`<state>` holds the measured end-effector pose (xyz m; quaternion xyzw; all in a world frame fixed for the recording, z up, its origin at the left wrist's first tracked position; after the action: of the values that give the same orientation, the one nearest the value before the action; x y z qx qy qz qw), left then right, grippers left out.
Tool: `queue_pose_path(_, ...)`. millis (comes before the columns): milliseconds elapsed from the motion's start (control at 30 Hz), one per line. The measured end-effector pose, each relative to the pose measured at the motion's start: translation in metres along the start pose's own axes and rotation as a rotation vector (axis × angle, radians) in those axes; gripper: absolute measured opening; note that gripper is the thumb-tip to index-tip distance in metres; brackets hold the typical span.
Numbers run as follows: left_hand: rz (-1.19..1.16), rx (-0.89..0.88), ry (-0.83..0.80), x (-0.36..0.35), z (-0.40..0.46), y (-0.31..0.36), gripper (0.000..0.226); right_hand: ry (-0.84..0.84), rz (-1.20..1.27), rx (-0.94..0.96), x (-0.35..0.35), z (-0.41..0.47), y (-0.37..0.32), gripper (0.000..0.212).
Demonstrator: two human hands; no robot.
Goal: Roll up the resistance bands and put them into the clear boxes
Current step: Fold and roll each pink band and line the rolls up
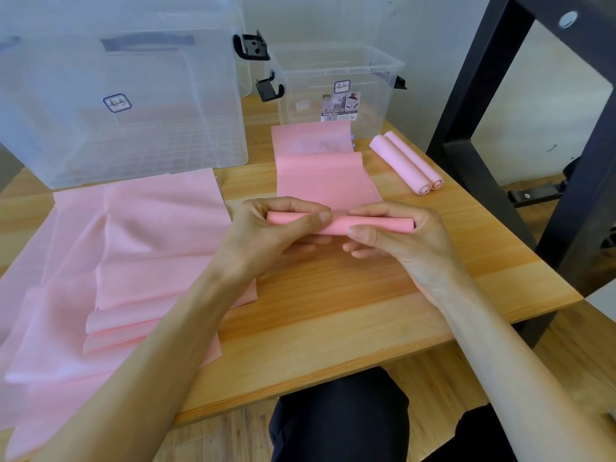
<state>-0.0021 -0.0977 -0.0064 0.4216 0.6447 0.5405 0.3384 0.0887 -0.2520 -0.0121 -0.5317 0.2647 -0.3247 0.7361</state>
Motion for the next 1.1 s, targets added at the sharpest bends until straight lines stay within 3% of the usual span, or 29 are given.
queue_pose_path(167, 0.066, -0.069, -0.020, -0.0025, -0.0023, 0.0035, 0.024, 0.017, -0.032, -0.037, 0.0033, -0.0016, 0.0020, 0.028)
queue_pose_path(333, 0.002, 0.018, -0.012, 0.0001, -0.0002, -0.0014, 0.014, -0.014, -0.038, -0.009, -0.0002, -0.0007, 0.0005, 0.028)
queue_pose_path(500, 0.071, -0.091, -0.021, -0.0028, -0.0018, 0.0039, 0.024, 0.029, -0.031, -0.039, 0.0038, -0.0021, 0.0026, 0.027)
queue_pose_path(667, 0.027, 0.002, -0.005, 0.0006, 0.0002, -0.0020, 0.015, 0.040, -0.010, 0.013, 0.0020, 0.0001, -0.0002, 0.024)
queue_pose_path(800, 0.066, -0.065, -0.016, -0.0023, -0.0020, 0.0033, 0.024, 0.063, -0.007, -0.004, 0.0045, -0.0005, 0.0014, 0.023)
queue_pose_path(967, 0.020, -0.004, -0.002, 0.0015, 0.0008, -0.0011, 0.013, 0.004, -0.007, 0.023, -0.0006, -0.0004, -0.0003, 0.028)
queue_pose_path(1100, 0.080, -0.067, -0.010, 0.0002, -0.0010, 0.0033, 0.026, 0.023, -0.047, 0.024, 0.0029, -0.0012, -0.0002, 0.024)
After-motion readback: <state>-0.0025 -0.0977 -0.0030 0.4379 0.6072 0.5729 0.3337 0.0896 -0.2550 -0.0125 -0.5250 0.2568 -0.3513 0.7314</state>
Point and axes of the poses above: each hand's wrist, its own z-axis towards the middle knuckle, its own x-axis out of the back of the hand, y = z × x, the point moved 6 cm from there along z, towards the middle knuckle, and after that the axes turned 9 degrees about x, right-handed, at the moved point
